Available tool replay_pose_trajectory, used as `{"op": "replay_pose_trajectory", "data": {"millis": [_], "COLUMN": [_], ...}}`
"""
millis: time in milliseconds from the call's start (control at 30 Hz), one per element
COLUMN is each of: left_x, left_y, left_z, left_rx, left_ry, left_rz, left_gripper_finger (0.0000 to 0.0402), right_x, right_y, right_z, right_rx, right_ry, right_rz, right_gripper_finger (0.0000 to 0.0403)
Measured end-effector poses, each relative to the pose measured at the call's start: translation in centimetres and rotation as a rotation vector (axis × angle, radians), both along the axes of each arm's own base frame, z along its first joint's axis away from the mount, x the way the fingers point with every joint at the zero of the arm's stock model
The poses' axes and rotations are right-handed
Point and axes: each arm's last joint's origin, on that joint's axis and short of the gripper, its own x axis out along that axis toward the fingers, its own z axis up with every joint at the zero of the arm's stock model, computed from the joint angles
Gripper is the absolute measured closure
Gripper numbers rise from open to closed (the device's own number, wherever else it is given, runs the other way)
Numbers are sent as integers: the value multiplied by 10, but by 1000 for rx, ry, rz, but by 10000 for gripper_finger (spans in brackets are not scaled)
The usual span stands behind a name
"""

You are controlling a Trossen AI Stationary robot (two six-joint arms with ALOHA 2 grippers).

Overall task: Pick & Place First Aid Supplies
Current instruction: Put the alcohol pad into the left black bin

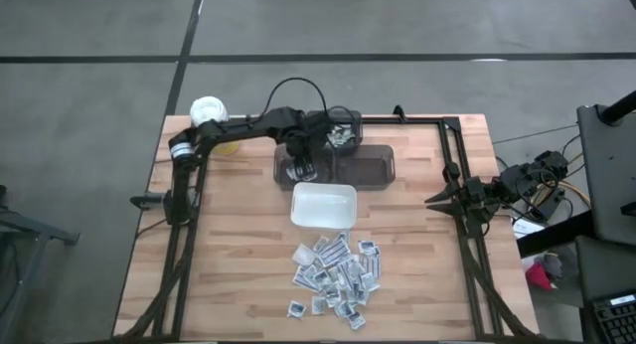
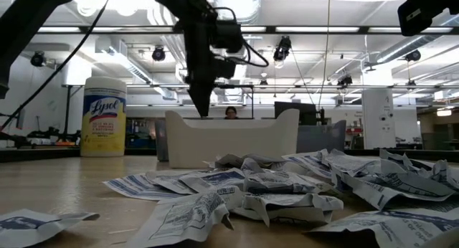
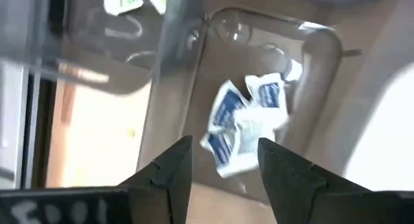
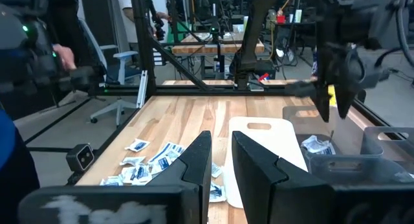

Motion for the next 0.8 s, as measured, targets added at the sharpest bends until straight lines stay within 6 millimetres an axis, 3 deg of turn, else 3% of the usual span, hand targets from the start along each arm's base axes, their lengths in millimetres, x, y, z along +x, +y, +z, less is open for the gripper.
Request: {"op": "replay_pose_trajectory", "data": {"millis": [167, 367, 800], "left_x": [2, 5, 9], "left_y": [-18, -56, -187], "left_z": [22, 31, 40], "left_rx": [-118, -269, -409], "left_ry": [-27, -27, -24], "left_rz": [87, 177, 351], "left_gripper_finger": [234, 234, 234], "right_x": [0, 0, 0], "right_y": [0, 0, 0], "right_z": [0, 0, 0], "right_rx": [0, 0, -5], "right_ry": [0, 0, 0], "right_rz": [0, 0, 1], "right_gripper_finger": [344, 344, 344]}}
